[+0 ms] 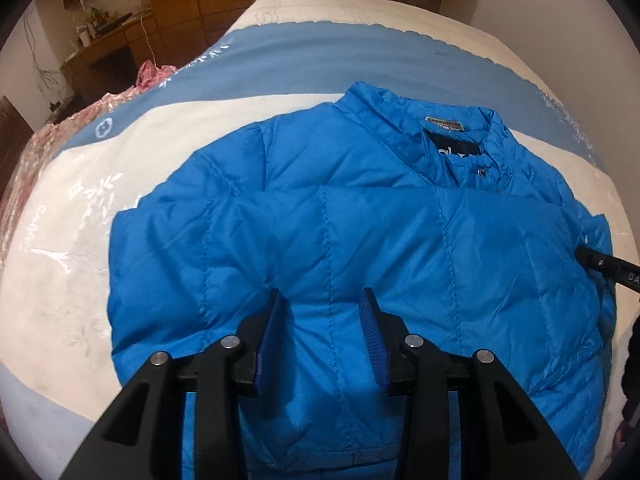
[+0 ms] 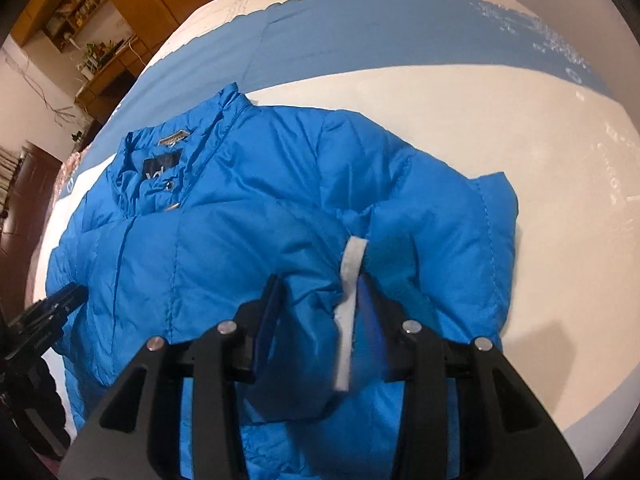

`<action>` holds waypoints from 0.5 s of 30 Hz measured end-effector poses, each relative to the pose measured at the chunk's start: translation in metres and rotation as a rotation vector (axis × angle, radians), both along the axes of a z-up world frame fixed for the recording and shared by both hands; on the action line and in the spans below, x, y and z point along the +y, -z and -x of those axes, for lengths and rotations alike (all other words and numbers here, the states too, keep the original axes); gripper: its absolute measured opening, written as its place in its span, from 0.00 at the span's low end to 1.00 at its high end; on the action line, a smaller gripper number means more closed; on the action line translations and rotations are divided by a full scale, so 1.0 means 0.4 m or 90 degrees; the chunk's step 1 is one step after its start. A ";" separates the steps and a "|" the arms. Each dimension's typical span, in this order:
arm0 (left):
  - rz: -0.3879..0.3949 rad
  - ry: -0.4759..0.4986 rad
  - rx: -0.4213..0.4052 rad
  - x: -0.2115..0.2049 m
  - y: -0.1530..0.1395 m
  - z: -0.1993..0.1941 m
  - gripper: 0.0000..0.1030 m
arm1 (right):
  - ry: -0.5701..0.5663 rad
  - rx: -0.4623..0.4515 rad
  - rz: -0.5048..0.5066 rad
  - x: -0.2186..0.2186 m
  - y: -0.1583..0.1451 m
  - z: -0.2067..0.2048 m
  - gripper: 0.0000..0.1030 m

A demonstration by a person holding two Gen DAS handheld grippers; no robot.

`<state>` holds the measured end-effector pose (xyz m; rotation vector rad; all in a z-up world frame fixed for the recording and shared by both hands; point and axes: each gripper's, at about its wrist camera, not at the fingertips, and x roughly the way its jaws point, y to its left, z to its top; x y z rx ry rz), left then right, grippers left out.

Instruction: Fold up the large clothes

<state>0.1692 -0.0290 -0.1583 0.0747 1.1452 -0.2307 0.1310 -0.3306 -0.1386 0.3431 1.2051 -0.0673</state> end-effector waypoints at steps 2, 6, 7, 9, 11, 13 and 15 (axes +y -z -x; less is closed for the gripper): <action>0.001 -0.007 0.007 0.000 -0.007 -0.004 0.39 | -0.007 0.008 0.013 0.006 -0.008 -0.006 0.37; -0.007 -0.014 -0.001 0.009 -0.048 0.031 0.39 | -0.012 -0.039 0.009 0.026 -0.086 0.034 0.41; -0.008 -0.013 -0.009 0.014 -0.058 0.050 0.39 | -0.021 -0.051 0.004 0.034 -0.103 0.048 0.41; -0.018 -0.015 -0.020 0.026 -0.070 0.079 0.40 | -0.043 -0.062 -0.006 0.057 -0.122 0.080 0.41; -0.019 -0.024 -0.017 0.042 -0.066 0.099 0.40 | -0.064 -0.053 -0.004 0.085 -0.113 0.100 0.41; -0.023 -0.030 -0.006 0.056 -0.042 0.112 0.40 | -0.069 -0.036 0.007 0.093 -0.093 0.109 0.40; -0.025 -0.033 0.007 0.063 -0.015 0.113 0.40 | -0.068 -0.012 0.015 0.102 -0.050 0.109 0.40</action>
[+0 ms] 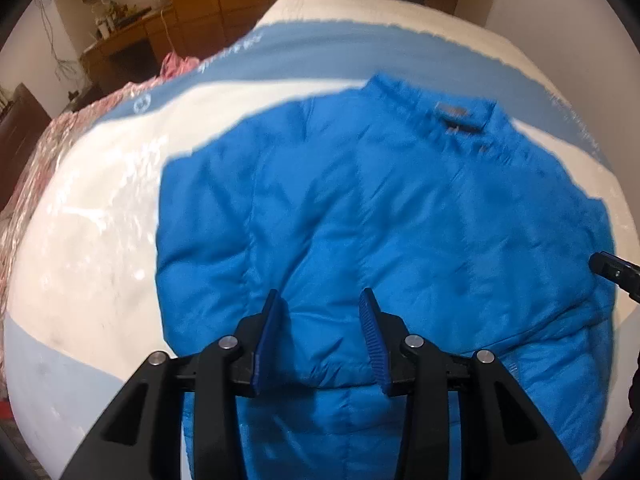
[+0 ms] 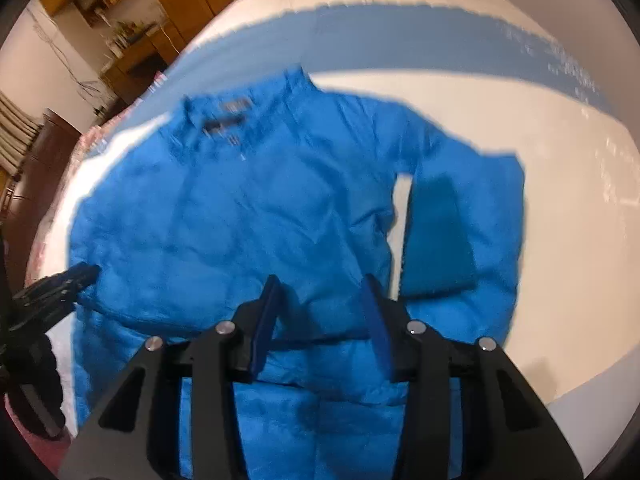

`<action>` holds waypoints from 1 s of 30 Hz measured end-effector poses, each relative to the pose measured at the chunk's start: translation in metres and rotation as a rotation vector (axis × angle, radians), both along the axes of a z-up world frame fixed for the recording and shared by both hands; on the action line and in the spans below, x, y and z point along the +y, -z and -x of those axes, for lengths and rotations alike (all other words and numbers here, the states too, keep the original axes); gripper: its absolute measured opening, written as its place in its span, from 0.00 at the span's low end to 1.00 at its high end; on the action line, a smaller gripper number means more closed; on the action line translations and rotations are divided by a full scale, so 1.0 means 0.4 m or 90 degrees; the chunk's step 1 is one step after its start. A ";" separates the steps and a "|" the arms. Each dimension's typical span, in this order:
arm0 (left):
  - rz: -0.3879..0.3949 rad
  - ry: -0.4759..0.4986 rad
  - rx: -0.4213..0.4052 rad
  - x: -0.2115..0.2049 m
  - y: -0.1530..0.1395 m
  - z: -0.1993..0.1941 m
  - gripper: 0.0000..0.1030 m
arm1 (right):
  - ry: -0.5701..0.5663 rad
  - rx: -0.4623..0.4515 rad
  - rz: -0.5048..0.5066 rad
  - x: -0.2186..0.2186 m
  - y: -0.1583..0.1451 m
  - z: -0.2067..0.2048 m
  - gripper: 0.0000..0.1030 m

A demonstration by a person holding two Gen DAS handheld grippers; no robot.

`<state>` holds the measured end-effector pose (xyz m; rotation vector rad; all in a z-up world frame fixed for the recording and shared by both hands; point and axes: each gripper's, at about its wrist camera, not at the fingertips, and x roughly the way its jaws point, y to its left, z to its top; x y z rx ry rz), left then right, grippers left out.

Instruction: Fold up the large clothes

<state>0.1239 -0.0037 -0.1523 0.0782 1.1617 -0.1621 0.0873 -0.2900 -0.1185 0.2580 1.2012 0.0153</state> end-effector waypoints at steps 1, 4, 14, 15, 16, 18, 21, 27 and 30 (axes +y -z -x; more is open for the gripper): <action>0.005 0.001 0.003 0.003 0.013 0.001 0.40 | -0.006 0.003 0.007 0.004 0.014 -0.002 0.40; 0.025 -0.005 0.013 0.011 0.039 -0.011 0.41 | -0.014 -0.001 0.041 0.031 0.033 -0.004 0.41; -0.016 -0.014 -0.005 0.014 -0.024 0.035 0.40 | -0.015 -0.020 0.008 0.012 -0.033 0.037 0.42; -0.020 -0.013 -0.018 0.021 -0.048 0.059 0.42 | -0.016 -0.031 0.002 0.008 -0.058 0.064 0.43; -0.022 -0.011 -0.028 0.029 -0.071 0.086 0.45 | -0.016 -0.037 -0.001 0.005 -0.078 0.092 0.44; -0.034 -0.008 -0.044 0.047 -0.105 0.136 0.51 | -0.019 -0.046 -0.006 0.002 -0.108 0.147 0.46; -0.055 -0.007 -0.071 0.076 -0.149 0.217 0.61 | -0.019 -0.050 -0.013 -0.001 -0.135 0.234 0.52; -0.067 -0.016 -0.068 0.150 -0.170 0.368 0.72 | -0.013 -0.040 -0.021 -0.011 -0.150 0.408 0.66; -0.065 -0.028 -0.031 0.193 -0.138 0.428 0.74 | -0.004 -0.021 -0.018 -0.022 -0.145 0.482 0.71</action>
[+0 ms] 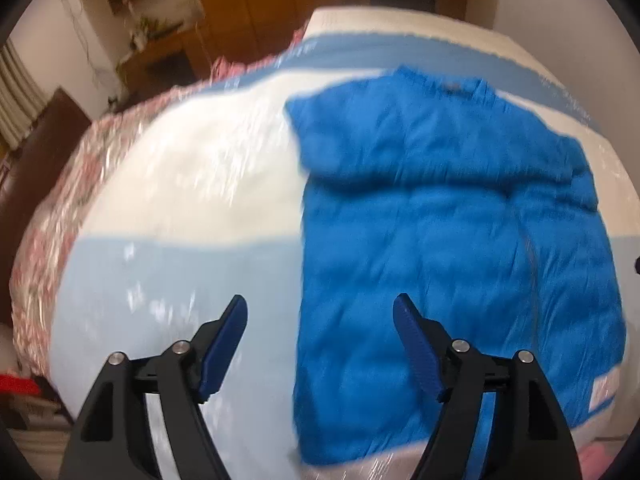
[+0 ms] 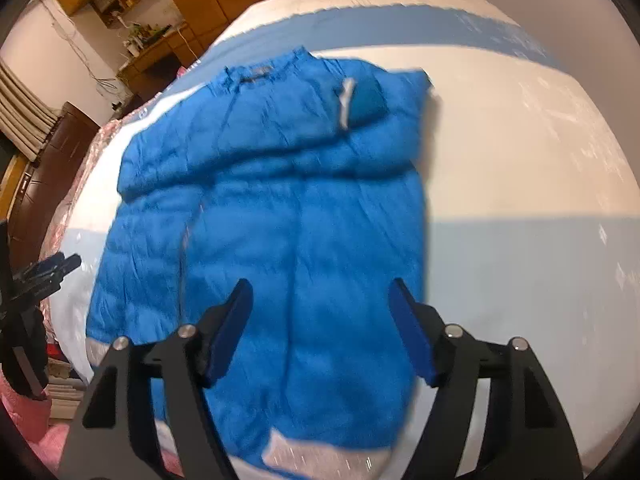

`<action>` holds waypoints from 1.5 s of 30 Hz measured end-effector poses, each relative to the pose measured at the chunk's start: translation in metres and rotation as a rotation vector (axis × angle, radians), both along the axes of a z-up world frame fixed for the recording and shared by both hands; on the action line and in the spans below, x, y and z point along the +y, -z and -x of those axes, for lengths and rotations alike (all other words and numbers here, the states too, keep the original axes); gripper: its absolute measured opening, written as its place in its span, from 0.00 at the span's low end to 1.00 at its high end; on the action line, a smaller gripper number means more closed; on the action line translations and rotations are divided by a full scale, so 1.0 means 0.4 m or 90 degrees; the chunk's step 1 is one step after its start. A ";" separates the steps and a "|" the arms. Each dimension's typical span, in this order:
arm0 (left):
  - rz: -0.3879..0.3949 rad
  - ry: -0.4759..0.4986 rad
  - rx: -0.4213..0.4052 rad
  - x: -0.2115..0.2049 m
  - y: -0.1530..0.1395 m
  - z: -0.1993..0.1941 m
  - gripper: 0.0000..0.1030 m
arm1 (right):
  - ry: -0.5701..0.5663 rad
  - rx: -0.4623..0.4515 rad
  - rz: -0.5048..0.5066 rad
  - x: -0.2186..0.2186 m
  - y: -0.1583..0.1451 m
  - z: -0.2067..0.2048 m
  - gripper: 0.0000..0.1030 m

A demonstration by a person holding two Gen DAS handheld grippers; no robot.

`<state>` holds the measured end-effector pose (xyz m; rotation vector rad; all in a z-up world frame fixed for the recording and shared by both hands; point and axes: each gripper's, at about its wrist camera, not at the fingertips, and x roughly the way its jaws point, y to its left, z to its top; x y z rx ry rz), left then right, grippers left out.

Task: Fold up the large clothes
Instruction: 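Grasp the jacket hem with both tools and lift it toward the collar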

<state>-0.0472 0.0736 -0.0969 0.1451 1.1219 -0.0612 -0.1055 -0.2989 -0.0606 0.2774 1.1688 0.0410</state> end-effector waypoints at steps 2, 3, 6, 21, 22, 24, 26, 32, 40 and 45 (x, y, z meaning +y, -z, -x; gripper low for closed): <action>0.021 -0.023 0.040 0.050 0.038 0.043 0.74 | 0.002 0.014 -0.002 -0.005 0.010 0.045 0.75; 0.027 -0.032 0.053 0.066 0.052 0.055 0.74 | 0.004 0.027 -0.004 -0.009 0.023 0.073 0.75; 0.051 -0.066 0.104 0.130 0.110 0.106 0.74 | 0.023 0.064 -0.007 -0.025 0.065 0.139 0.75; 0.209 -0.045 0.182 0.110 0.199 0.204 0.53 | 0.013 0.120 -0.087 -0.004 0.195 0.239 0.44; 0.219 -0.040 0.184 0.102 0.195 0.205 0.47 | 0.008 0.119 -0.085 0.000 0.193 0.236 0.32; 0.228 -0.036 0.185 0.096 0.189 0.198 0.28 | -0.006 0.114 -0.092 0.005 0.186 0.232 0.18; 0.247 -0.037 0.185 0.090 0.179 0.190 0.16 | -0.008 0.097 -0.128 -0.005 0.164 0.234 0.10; 0.271 -0.031 0.157 0.103 0.125 0.216 0.10 | -0.044 0.052 -0.166 -0.011 0.090 0.254 0.08; 0.258 -0.042 0.190 0.122 0.186 0.234 0.11 | -0.027 0.113 -0.178 -0.040 0.159 0.280 0.08; 0.275 -0.050 0.197 0.117 0.183 0.223 0.11 | -0.016 0.124 -0.202 -0.070 0.164 0.258 0.08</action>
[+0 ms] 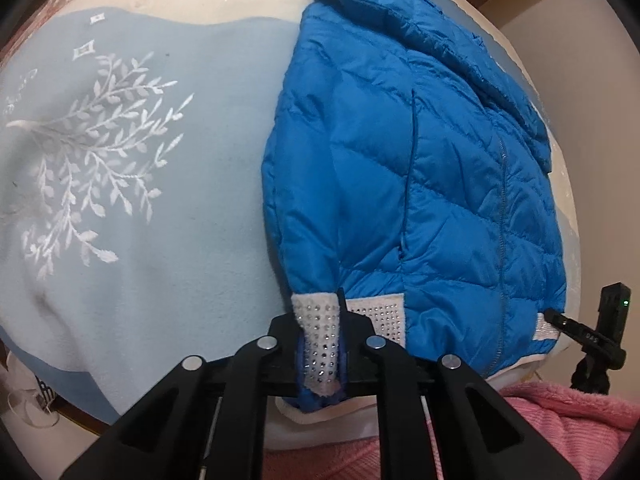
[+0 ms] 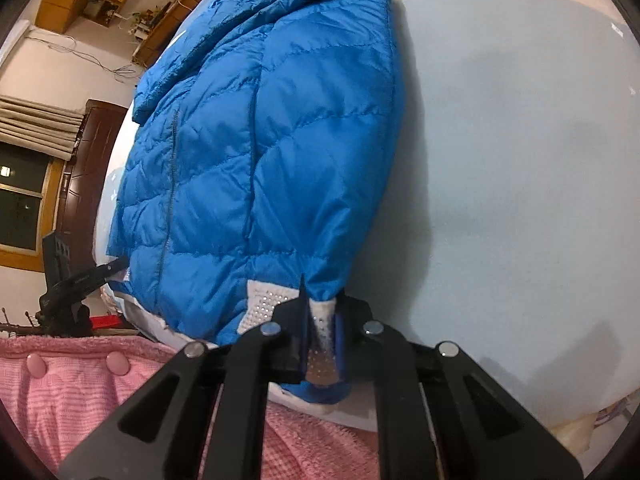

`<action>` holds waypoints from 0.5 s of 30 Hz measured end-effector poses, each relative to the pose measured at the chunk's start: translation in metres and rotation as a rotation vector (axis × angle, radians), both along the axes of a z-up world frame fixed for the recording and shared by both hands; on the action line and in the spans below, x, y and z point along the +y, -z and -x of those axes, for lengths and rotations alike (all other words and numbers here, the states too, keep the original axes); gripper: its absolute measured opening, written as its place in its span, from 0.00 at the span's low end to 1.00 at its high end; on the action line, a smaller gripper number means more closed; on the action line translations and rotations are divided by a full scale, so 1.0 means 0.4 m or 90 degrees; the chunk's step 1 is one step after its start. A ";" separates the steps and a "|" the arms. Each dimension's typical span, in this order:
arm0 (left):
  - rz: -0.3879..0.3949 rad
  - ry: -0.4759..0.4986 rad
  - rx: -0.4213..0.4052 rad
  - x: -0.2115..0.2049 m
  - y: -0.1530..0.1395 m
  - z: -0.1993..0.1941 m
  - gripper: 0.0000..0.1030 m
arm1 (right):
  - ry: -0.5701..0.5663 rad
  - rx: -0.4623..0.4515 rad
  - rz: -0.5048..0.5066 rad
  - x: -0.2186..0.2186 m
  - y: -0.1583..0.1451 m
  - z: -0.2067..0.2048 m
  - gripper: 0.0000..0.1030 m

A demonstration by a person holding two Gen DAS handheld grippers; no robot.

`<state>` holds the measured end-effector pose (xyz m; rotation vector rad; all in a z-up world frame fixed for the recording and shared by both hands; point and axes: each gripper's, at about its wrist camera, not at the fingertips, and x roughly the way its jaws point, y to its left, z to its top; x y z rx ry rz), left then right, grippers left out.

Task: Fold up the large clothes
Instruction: 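Grasp the jacket hem with both tools and lift it toward the collar, then carry the held hem over the jacket with both tools and release it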

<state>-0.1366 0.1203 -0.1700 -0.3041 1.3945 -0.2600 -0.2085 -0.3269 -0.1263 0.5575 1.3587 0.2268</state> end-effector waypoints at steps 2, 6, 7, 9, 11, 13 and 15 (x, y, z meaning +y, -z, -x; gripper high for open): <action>0.043 -0.013 0.002 0.021 -0.029 0.000 0.10 | 0.007 -0.011 -0.025 -0.011 -0.020 0.011 0.07; 0.143 -0.026 -0.041 0.053 -0.138 -0.036 0.10 | 0.031 -0.071 -0.104 -0.038 -0.116 -0.007 0.07; 0.153 -0.026 -0.049 0.053 -0.155 -0.047 0.10 | 0.034 -0.090 -0.116 -0.045 -0.144 -0.021 0.07; 0.180 -0.026 -0.074 0.052 -0.210 -0.087 0.10 | 0.038 -0.118 -0.135 -0.056 -0.189 -0.050 0.07; 0.196 -0.022 -0.094 0.053 -0.249 -0.126 0.10 | 0.044 -0.144 -0.151 -0.074 -0.235 -0.088 0.07; 0.212 -0.020 -0.112 0.050 -0.280 -0.178 0.10 | 0.051 -0.165 -0.169 -0.097 -0.272 -0.132 0.07; 0.227 -0.024 -0.127 0.049 -0.308 -0.240 0.10 | 0.054 -0.182 -0.178 -0.117 -0.303 -0.186 0.07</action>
